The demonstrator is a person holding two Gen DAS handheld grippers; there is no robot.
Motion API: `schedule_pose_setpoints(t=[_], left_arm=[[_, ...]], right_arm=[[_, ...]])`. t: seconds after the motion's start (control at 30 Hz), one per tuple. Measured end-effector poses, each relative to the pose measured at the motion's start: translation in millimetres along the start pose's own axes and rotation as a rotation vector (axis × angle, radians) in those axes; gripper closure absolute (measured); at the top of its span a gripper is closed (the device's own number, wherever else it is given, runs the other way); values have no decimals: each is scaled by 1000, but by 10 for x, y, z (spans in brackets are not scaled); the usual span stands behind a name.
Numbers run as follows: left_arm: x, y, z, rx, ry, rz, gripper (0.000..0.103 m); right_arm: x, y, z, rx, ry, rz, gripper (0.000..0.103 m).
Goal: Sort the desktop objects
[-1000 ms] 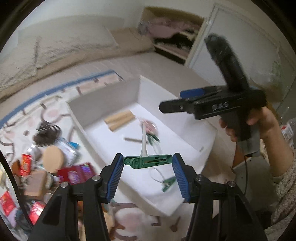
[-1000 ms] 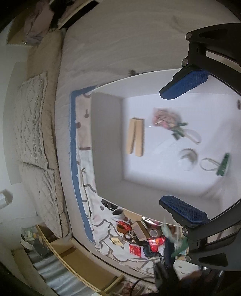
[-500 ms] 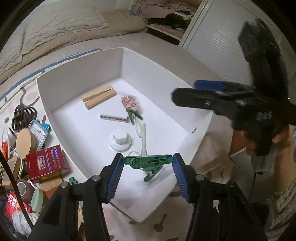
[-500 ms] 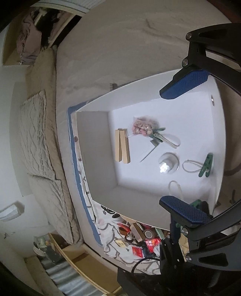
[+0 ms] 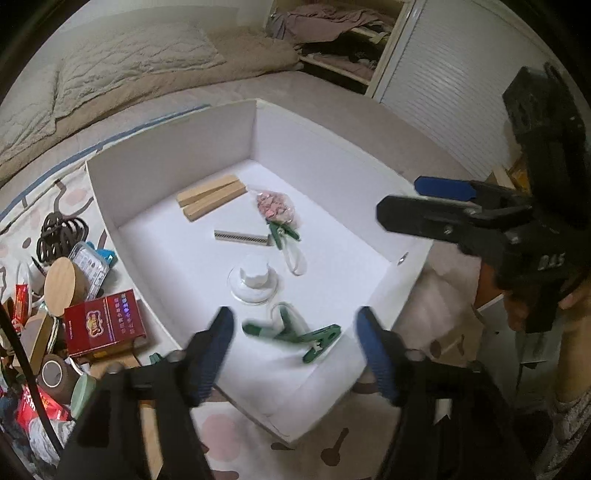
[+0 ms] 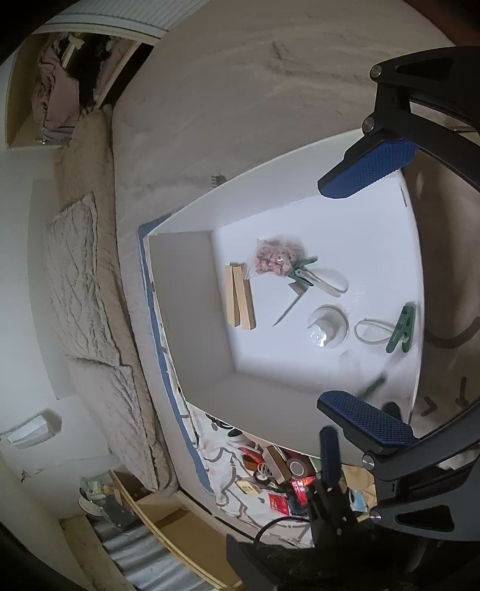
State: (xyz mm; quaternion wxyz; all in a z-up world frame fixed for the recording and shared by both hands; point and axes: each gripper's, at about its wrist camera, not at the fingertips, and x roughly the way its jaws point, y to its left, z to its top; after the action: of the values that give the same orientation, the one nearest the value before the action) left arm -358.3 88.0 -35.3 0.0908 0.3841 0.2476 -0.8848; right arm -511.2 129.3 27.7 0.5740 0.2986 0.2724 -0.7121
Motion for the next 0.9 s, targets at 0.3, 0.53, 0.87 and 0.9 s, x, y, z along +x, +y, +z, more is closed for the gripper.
schedule_pose_setpoints(t=[0.3,0.53,0.87,0.9], left_arm=[[-129,22,-12,-134,-107,110,21],[-245,28,-26,-169,-160,155,21],[-425,-3,-54,-193,-237,210,18],[-445,-6,-59,-205,-251,224,17]], right_arm=[[-137,57,-59,-15,-61,-32,0],[-220,123,-120,1,-107,-49,0],[-406,195,-206,-41,-169,-37,0],[-421,205,-213,-44,-176,-48,0]])
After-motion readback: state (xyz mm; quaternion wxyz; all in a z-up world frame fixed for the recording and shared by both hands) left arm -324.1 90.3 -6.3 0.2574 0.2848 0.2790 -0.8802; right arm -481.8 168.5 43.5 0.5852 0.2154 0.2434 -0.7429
